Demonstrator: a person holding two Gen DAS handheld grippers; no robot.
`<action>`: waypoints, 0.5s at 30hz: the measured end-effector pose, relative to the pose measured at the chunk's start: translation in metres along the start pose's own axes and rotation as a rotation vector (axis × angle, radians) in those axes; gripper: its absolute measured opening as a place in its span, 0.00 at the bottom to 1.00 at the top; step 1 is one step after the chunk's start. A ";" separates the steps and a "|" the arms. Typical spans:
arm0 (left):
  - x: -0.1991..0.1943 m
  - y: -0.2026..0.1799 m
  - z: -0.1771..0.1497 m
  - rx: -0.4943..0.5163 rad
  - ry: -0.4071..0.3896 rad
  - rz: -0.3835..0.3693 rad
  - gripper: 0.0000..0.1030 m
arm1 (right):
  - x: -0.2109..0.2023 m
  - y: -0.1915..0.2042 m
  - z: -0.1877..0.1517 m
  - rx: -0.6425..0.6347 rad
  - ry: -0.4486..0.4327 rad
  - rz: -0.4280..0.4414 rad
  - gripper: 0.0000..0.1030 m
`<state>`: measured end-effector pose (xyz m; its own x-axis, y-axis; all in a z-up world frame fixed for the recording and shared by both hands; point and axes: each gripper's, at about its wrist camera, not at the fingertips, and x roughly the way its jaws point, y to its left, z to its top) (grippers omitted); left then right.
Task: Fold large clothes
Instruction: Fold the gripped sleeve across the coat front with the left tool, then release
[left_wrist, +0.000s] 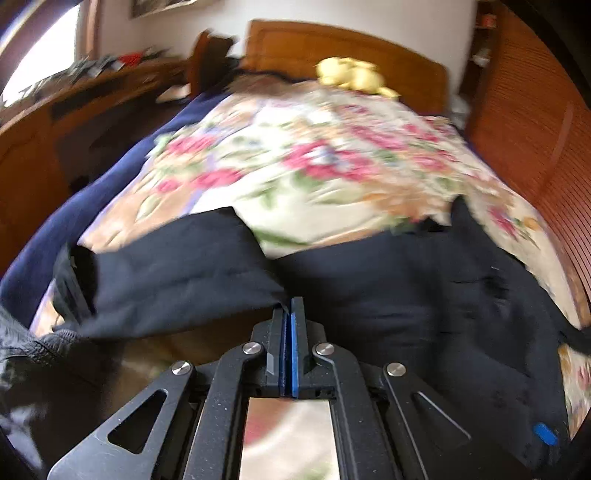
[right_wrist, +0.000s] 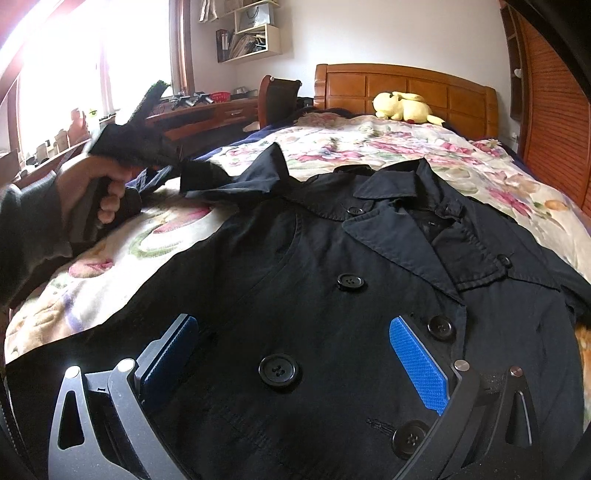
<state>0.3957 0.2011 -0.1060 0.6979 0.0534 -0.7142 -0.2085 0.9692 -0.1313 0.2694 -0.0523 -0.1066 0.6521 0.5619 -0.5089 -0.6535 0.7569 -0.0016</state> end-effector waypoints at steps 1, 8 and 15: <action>-0.008 -0.013 0.000 0.026 -0.005 -0.020 0.02 | 0.000 -0.001 0.000 0.003 0.000 0.001 1.00; -0.052 -0.098 -0.006 0.199 -0.021 -0.138 0.02 | 0.001 -0.006 0.000 0.034 -0.002 0.008 1.00; -0.074 -0.137 -0.019 0.263 -0.012 -0.211 0.02 | 0.002 -0.015 0.000 0.086 -0.002 0.022 1.00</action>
<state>0.3602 0.0594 -0.0482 0.7154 -0.1540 -0.6816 0.1247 0.9879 -0.0923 0.2805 -0.0623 -0.1082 0.6389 0.5792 -0.5063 -0.6322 0.7703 0.0834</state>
